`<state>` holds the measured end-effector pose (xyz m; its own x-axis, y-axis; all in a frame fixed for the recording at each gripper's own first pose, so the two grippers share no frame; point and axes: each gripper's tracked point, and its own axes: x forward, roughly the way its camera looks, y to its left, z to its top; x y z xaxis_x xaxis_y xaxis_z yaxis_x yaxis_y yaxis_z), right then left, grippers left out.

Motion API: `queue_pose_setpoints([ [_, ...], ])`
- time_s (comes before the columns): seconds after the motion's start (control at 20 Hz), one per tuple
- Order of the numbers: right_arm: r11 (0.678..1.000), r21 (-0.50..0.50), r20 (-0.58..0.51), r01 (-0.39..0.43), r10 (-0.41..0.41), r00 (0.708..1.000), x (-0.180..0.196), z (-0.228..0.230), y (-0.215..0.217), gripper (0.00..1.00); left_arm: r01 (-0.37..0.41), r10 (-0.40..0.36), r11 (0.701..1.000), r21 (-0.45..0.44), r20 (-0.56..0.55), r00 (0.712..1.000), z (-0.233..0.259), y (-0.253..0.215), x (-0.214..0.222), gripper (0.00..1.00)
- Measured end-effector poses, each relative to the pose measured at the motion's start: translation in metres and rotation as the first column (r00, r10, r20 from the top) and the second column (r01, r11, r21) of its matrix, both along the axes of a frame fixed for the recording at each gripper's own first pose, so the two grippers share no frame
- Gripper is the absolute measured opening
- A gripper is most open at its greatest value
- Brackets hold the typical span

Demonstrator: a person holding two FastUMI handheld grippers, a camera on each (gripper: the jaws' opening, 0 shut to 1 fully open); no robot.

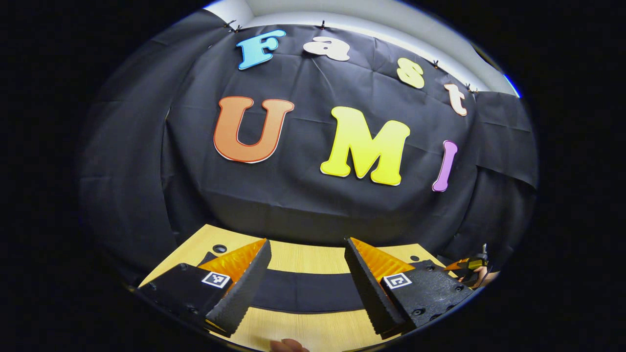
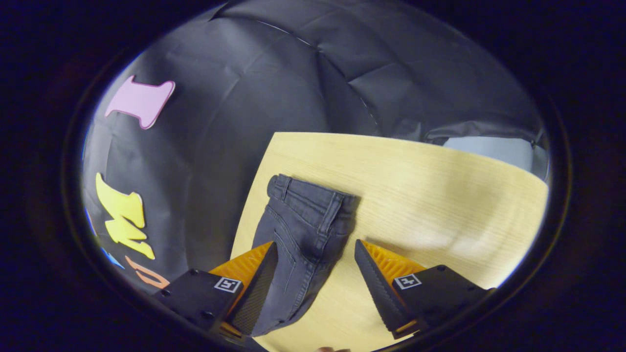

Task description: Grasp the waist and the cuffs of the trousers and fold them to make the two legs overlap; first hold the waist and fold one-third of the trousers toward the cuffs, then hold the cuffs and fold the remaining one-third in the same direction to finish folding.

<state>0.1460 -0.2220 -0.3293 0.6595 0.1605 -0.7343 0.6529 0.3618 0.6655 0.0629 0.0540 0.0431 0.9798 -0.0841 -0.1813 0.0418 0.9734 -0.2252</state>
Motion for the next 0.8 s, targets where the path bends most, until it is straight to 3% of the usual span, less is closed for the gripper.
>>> queue_pose_setpoints([
  [0.05, 1.000, 0.020, -0.002, 0.022, -0.022, 1.000, 0.004, -0.004, 0.002, 0.97, -0.003, 0.003, 1.000, -0.004, -0.010, 1.000, -0.002, 0.001, 0.000, 0.98],
  [0.1, 0.998, 0.045, 0.003, 0.033, -0.034, 0.999, 0.007, -0.006, 0.006, 0.90, -0.011, 0.011, 1.000, -0.008, -0.021, 1.000, -0.004, 0.004, 0.000, 0.98],
  [0.15, 0.996, 0.068, 0.018, 0.049, -0.050, 0.999, 0.008, -0.006, 0.005, 0.97, -0.018, 0.017, 1.000, -0.014, -0.030, 0.999, -0.006, 0.006, -0.001, 0.98],
  [0.2, 0.995, 0.078, 0.027, 0.058, -0.060, 0.998, 0.009, -0.006, 0.006, 0.96, -0.028, 0.027, 0.999, -0.021, -0.040, 0.999, -0.007, 0.007, -0.001, 0.98],
  [0.25, 0.994, 0.089, 0.034, 0.063, -0.067, 0.997, 0.008, -0.007, 0.008, 0.90, -0.039, 0.038, 0.999, -0.030, -0.045, 0.998, -0.007, 0.009, -0.001, 0.98],
  [0.3, 0.991, 0.114, 0.045, 0.075, -0.081, 0.996, 0.010, -0.006, 0.009, 0.95, -0.046, 0.045, 0.998, -0.038, -0.046, 0.998, -0.007, 0.011, -0.001, 0.98],
  [0.5, 0.974, 0.177, 0.041, 0.143, -0.153, 0.987, 0.022, -0.016, 0.007, 0.89, -0.055, 0.052, 0.998, -0.042, -0.053, 0.997, -0.005, 0.012, -0.001, 0.98],
  [0.65, 0.964, 0.192, 0.014, 0.183, -0.189, 0.982, 0.019, -0.025, 0.007, 0.53, -0.047, 0.045, 0.998, -0.039, -0.066, 0.997, -0.008, 0.010, -0.001, 0.98],
  [0.8, 0.977, 0.130, 0.001, 0.169, -0.170, 0.985, 0.013, -0.031, 0.001, 0.25, -0.040, 0.038, 0.998, -0.037, -0.075, 0.996, -0.010, 0.007, -0.001, 0.98],
])
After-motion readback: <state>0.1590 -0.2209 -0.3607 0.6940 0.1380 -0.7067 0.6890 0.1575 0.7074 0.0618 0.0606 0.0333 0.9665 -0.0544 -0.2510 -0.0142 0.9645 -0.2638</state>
